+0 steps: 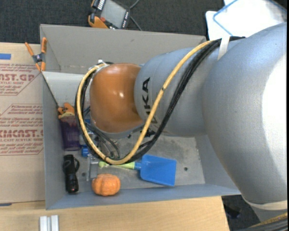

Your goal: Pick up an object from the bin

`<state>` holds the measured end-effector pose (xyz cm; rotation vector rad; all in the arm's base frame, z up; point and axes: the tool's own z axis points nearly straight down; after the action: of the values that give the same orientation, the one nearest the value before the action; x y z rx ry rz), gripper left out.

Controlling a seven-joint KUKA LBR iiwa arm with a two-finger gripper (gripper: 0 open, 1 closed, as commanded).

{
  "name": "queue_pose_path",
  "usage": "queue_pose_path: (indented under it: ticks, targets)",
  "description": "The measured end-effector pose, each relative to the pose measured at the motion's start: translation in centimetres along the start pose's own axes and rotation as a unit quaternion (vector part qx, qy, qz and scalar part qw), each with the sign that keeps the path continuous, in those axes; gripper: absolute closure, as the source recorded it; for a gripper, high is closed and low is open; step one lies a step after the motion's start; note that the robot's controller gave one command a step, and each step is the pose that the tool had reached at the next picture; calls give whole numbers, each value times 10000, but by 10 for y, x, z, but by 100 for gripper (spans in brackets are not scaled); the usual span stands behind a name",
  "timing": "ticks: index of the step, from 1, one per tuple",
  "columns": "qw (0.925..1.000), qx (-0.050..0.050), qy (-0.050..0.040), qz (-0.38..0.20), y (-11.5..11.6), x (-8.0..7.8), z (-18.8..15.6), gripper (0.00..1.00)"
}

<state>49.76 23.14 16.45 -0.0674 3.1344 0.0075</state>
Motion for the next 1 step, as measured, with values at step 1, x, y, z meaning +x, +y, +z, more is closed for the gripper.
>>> queue_pose_path:
  ticks: [1]
  targets:
    - [9998, 13, 25, -222, -1, -7, -8, 0]
